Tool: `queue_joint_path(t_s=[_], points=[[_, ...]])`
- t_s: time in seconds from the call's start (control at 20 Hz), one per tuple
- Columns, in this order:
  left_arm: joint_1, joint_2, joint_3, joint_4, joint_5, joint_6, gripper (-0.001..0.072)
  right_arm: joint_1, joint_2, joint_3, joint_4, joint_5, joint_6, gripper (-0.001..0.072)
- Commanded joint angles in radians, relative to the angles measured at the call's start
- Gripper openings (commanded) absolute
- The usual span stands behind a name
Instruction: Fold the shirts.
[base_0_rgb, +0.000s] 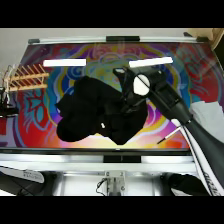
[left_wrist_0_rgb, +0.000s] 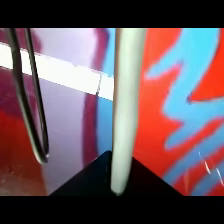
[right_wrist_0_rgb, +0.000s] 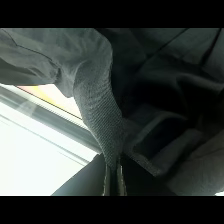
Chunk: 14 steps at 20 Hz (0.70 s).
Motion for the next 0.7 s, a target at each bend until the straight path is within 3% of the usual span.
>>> queue_joint_path(t_s=[0.0, 0.3, 0.5, 0.65], points=[[-0.016, 0.045, 0.002, 0.005, 0.016, 0.013, 0.0061, 0.001, 0.0, 0.0, 0.013, 0.001, 0.002, 0.0074], [-0.021, 0.224, 0.002, -0.061, 0.032, -0.061, 0.006, 0.0, 0.017, 0.0, 0.026, 0.019, 0.0, 0.0074], [-0.063, 0.377, 0.002, -0.304, 0.024, -0.08, 0.006, 0.0, 0.095, 0.0, -0.039, 0.035, 0.016, 0.0074], [-0.181, 0.499, 0.002, -0.45, 0.017, -0.081, 0.006, 0.0, 0.169, 0.0, -0.126, 0.071, 0.053, 0.0074]])
